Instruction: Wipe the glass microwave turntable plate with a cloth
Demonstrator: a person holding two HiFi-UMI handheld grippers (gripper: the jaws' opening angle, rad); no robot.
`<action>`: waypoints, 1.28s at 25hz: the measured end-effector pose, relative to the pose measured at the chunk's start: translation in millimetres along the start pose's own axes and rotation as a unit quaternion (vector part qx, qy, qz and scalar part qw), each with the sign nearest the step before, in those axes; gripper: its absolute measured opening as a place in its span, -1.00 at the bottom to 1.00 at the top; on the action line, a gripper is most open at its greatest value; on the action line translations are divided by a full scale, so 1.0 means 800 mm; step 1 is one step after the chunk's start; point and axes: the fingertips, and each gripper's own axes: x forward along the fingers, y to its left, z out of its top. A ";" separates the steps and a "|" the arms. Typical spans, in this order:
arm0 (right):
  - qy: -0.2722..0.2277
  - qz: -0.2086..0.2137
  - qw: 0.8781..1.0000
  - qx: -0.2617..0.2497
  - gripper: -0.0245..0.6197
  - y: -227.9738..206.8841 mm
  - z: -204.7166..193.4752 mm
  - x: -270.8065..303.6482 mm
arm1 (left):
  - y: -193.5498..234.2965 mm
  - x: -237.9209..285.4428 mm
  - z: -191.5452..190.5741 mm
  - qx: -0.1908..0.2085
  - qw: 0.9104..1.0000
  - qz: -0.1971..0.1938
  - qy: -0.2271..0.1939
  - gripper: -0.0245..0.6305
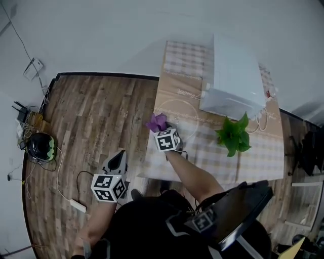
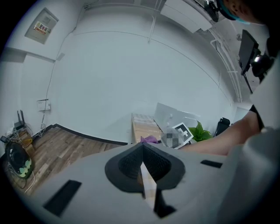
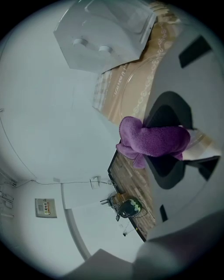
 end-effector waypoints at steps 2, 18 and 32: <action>-0.001 -0.006 1.000 0.003 -0.47 -0.005 -0.001 -0.003 | 0.000 -0.001 -0.002 0.001 1.000 -0.004 0.001 -0.92; 0.008 -0.056 0.998 0.029 -0.47 -0.067 -0.041 -0.041 | -0.042 0.015 -0.005 0.020 0.998 -0.053 0.000 -0.92; 0.015 -0.098 0.994 0.048 -0.47 -0.122 -0.071 -0.072 | -0.066 0.019 -0.008 0.028 0.996 -0.081 0.005 -0.92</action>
